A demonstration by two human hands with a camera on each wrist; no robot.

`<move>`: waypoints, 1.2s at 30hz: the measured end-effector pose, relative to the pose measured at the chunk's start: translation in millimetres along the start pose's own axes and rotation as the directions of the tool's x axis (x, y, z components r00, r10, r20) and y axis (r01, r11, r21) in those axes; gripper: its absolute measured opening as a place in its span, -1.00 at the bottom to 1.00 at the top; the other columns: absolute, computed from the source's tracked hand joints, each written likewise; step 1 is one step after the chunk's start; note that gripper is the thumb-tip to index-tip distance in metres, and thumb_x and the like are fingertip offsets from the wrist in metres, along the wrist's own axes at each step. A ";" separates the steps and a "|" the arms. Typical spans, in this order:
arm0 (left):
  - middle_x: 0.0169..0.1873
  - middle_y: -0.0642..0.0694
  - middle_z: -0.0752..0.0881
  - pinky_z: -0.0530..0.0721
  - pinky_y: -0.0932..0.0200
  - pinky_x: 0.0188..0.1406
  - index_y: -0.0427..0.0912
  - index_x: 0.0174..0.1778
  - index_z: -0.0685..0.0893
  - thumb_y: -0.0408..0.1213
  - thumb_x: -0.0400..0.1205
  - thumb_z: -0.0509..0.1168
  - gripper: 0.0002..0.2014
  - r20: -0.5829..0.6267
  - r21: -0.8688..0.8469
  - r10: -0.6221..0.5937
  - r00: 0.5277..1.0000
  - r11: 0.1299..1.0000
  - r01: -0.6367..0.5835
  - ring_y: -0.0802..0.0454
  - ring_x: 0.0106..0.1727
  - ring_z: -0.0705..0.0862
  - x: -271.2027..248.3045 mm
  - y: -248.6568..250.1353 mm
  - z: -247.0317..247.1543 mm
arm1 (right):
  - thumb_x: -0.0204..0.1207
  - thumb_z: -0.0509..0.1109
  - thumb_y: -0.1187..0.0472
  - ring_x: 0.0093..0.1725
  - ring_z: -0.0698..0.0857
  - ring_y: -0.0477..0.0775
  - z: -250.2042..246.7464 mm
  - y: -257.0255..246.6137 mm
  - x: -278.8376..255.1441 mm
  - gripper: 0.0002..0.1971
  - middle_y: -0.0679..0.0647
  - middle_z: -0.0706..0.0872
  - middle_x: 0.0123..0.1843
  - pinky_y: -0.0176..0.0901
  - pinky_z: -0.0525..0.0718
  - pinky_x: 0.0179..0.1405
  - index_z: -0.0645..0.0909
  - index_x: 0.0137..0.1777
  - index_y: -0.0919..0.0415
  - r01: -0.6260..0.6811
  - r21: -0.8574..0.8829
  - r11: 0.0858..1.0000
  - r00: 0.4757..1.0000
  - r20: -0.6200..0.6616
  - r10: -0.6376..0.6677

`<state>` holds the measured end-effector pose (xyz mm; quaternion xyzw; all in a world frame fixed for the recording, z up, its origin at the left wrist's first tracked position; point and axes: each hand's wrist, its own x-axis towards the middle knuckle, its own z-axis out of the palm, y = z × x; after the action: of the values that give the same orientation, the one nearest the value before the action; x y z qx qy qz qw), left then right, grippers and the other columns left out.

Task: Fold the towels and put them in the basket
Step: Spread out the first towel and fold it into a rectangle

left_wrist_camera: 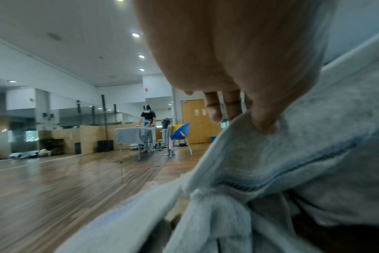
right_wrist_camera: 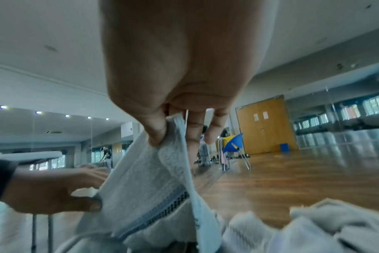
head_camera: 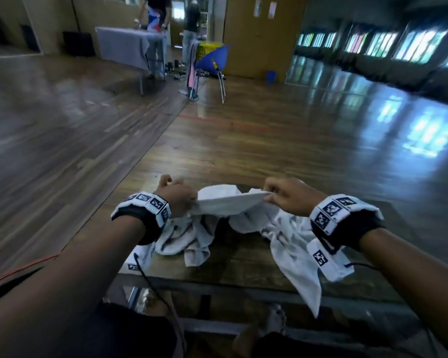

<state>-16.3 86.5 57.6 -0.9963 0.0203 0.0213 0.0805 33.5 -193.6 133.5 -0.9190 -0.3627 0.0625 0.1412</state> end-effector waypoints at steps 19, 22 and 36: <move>-0.19 -0.25 0.77 0.65 0.00 -0.14 -0.26 -0.08 0.76 -0.22 0.53 0.41 -0.83 -0.858 -0.347 -0.152 0.491 0.876 -0.334 -0.14 -0.18 0.70 -175.0 -8.1 -325.1 | 0.54 0.38 0.30 -0.48 0.64 -0.19 -256.5 -85.7 -187.5 -0.93 0.01 0.69 -0.32 -0.39 0.56 -0.55 0.67 -0.06 0.14 0.067 -0.024 0.997 0.624 -0.779 -0.061; -0.18 -0.20 0.78 0.70 0.07 -0.17 -0.25 -0.04 0.76 -0.24 0.53 0.40 -0.82 -0.891 -0.310 -0.148 0.430 0.889 -0.337 -0.07 -0.22 0.72 -202.5 -10.7 -359.4 | 0.53 0.38 0.28 -0.50 0.64 -0.32 -283.6 -103.8 -205.8 -0.89 -0.08 0.68 -0.33 -0.34 0.53 -0.49 0.65 -0.10 0.03 0.088 -0.022 0.996 0.546 -0.835 -0.067; -0.12 -0.23 0.77 0.71 0.12 -0.25 -0.25 -0.02 0.73 -0.30 0.52 0.41 -0.84 -0.685 -0.515 -0.208 0.698 0.816 -0.262 -0.09 -0.21 0.72 -149.2 -15.7 -343.8 | 0.53 0.36 0.36 -0.39 0.69 0.04 -283.1 -67.1 -164.3 -0.90 0.10 0.73 -0.31 -0.21 0.68 -0.56 0.66 -0.13 0.16 -0.065 0.036 0.997 0.650 -0.756 0.070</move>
<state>-151.0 52.1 406.0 -0.8995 0.0581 -0.3605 -0.2400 -68.3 -319.9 425.6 -0.8739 -0.2363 -0.3195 0.2797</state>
